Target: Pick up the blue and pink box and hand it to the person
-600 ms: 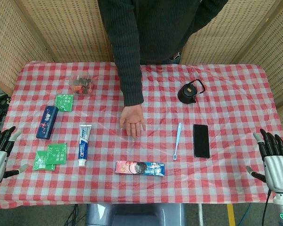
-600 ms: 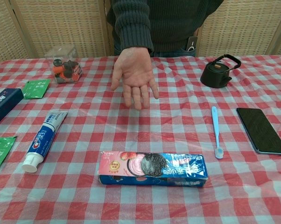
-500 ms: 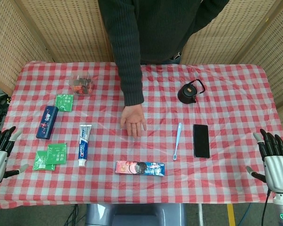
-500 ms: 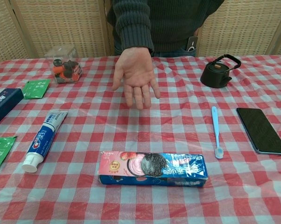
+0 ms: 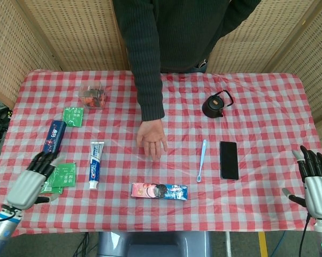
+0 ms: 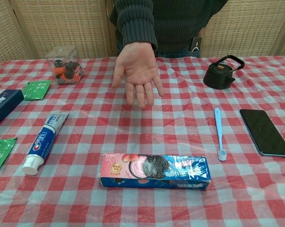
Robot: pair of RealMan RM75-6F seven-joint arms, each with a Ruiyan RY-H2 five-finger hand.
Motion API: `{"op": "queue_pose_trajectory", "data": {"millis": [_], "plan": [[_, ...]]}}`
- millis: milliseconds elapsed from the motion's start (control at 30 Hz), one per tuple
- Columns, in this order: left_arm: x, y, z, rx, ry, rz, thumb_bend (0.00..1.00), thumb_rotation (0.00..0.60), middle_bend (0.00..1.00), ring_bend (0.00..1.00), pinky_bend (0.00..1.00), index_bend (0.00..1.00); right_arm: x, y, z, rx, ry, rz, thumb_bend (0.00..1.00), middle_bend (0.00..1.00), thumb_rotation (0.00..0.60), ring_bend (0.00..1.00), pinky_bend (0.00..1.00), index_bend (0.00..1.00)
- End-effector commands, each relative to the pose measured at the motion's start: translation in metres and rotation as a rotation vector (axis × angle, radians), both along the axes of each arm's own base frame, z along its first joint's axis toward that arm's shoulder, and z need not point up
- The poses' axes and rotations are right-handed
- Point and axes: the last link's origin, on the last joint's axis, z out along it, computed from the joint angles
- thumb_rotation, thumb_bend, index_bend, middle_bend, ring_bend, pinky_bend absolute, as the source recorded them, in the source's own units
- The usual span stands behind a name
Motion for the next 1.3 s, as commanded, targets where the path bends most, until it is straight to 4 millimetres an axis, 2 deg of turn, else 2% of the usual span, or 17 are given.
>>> {"op": "queue_pose_trajectory", "data": {"millis": [33,67,167,500,667,867,967,1133,1167,1233,1300], "plan": [[0.041,0.011,-0.039,-0.170,0.009,-0.133,0.00,0.600,0.00,0.03,0.14,0.02,-0.002,-0.003,0.000,-0.001,0.003,-0.014,0.00,0.00,0.600,0.00,0.00,0.01],[0.047,0.014,-0.045,-0.187,0.011,-0.147,0.00,0.600,0.00,0.05,0.17,0.04,-0.003,-0.003,0.000,-0.001,0.004,-0.018,0.00,0.00,0.600,0.00,0.00,0.01],[0.071,0.024,-0.067,-0.243,0.017,-0.179,0.00,0.600,0.00,0.08,0.18,0.08,-0.005,-0.005,0.001,-0.004,0.005,-0.031,0.00,0.00,0.600,0.00,0.00,0.01],[0.141,0.050,-0.129,-0.402,0.020,-0.223,0.00,0.600,0.01,0.09,0.20,0.09,-0.015,-0.011,0.001,-0.015,0.024,-0.079,0.00,0.00,0.600,0.00,0.00,0.01],[0.168,0.059,-0.163,-0.452,0.035,-0.234,0.00,0.600,0.01,0.09,0.21,0.10,-0.017,-0.012,0.001,-0.023,0.031,-0.092,0.00,0.00,0.600,0.00,0.00,0.01],[0.196,0.067,-0.193,-0.498,0.027,-0.236,0.00,0.600,0.01,0.09,0.21,0.13,-0.022,-0.016,0.002,-0.028,0.035,-0.117,0.00,0.00,0.600,0.00,0.00,0.01],[0.206,0.072,-0.206,-0.514,0.036,-0.226,0.00,0.600,0.03,0.11,0.25,0.15,-0.024,-0.018,0.003,-0.030,0.033,-0.126,0.00,0.00,0.600,0.00,0.00,0.01],[0.217,0.078,-0.220,-0.496,0.062,-0.224,0.00,0.600,0.10,0.18,0.32,0.21,-0.026,-0.020,0.002,-0.028,0.033,-0.131,0.00,0.00,0.600,0.00,0.00,0.01],[0.218,0.079,-0.223,-0.493,0.071,-0.221,0.00,0.600,0.14,0.22,0.36,0.25,-0.026,-0.020,0.002,-0.027,0.034,-0.133,0.00,0.00,0.600,0.00,0.00,0.01],[0.220,0.080,-0.225,-0.491,0.070,-0.209,0.00,0.600,0.26,0.33,0.45,0.37,-0.027,-0.021,0.002,-0.027,0.036,-0.134,0.00,0.00,0.600,0.00,0.00,0.01],[0.222,0.081,-0.226,-0.479,0.071,-0.210,0.00,0.600,0.42,0.45,0.55,0.53,-0.027,-0.021,0.002,-0.028,0.037,-0.136,0.00,0.00,0.600,0.00,0.00,0.01]]}}
